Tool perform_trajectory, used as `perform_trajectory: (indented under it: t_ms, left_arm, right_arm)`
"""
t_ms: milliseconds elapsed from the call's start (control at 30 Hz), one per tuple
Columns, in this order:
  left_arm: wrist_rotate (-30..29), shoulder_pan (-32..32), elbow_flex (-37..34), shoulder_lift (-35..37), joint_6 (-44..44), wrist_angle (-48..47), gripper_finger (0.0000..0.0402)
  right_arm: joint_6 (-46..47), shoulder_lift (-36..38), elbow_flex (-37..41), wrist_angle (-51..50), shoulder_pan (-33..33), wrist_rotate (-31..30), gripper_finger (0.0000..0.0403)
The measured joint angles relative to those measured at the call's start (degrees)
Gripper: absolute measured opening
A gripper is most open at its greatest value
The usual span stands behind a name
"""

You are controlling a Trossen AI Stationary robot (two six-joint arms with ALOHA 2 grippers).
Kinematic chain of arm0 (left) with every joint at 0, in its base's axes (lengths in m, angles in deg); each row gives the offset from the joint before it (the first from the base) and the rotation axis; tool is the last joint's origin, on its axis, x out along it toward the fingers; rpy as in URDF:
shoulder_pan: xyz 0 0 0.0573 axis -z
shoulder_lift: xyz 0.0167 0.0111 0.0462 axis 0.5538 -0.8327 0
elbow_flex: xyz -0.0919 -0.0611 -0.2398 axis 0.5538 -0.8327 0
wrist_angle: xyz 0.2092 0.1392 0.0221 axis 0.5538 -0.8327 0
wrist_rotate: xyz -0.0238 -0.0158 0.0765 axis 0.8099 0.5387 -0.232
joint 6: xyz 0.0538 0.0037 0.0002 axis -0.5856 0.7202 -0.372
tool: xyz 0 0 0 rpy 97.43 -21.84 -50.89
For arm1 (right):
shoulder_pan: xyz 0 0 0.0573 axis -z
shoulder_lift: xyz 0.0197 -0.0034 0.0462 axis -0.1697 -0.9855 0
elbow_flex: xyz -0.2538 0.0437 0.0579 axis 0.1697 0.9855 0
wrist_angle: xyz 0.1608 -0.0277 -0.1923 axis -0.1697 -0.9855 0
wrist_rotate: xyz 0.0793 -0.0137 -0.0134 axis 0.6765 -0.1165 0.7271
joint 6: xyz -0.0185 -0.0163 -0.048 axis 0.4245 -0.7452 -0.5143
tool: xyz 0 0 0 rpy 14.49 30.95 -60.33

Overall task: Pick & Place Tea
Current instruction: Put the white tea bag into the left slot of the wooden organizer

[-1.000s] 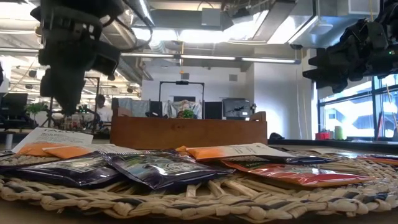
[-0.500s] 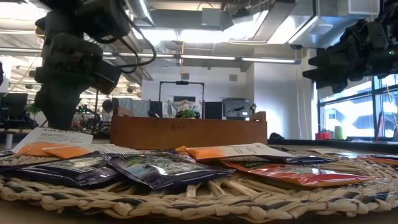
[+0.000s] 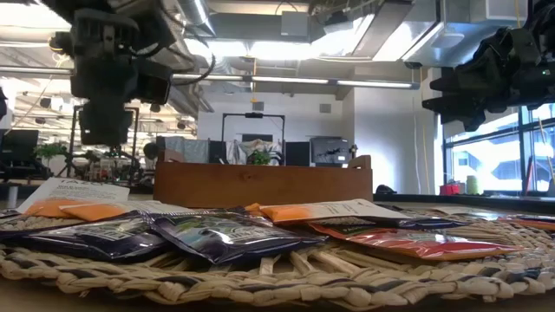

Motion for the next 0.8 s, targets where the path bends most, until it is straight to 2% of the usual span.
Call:
perform_trajectory:
  t_ms: [167, 267, 467, 800]
  left_arm:
    - [5.83, -2.71, -9.22, 2.57, 6.89, 14.68, 0.0125]
    - [6.68, -2.8, -12.64, 3.03, 11.62, 20.37, 0.0125]
    - [5.1, -2.77, -16.1, 2.96, 12.86, 19.86, 0.0125]
    - [2.63, -1.93, -16.28, 2.9, 12.21, 20.21, 0.0125]
  right_arm:
    - [-0.07, -0.01, 0.0, 0.0, -0.01, 0.0, 0.0246]
    - [-0.11, 0.0, 0.0, 0.0, 0.0, 0.0, 0.0246]
    - [-0.24, 0.0, 0.0, 0.0, -0.02, 0.0, 0.0246]
    - [-0.22, -0.02, 0.0, 0.0, 0.0, 0.0, 0.0246]
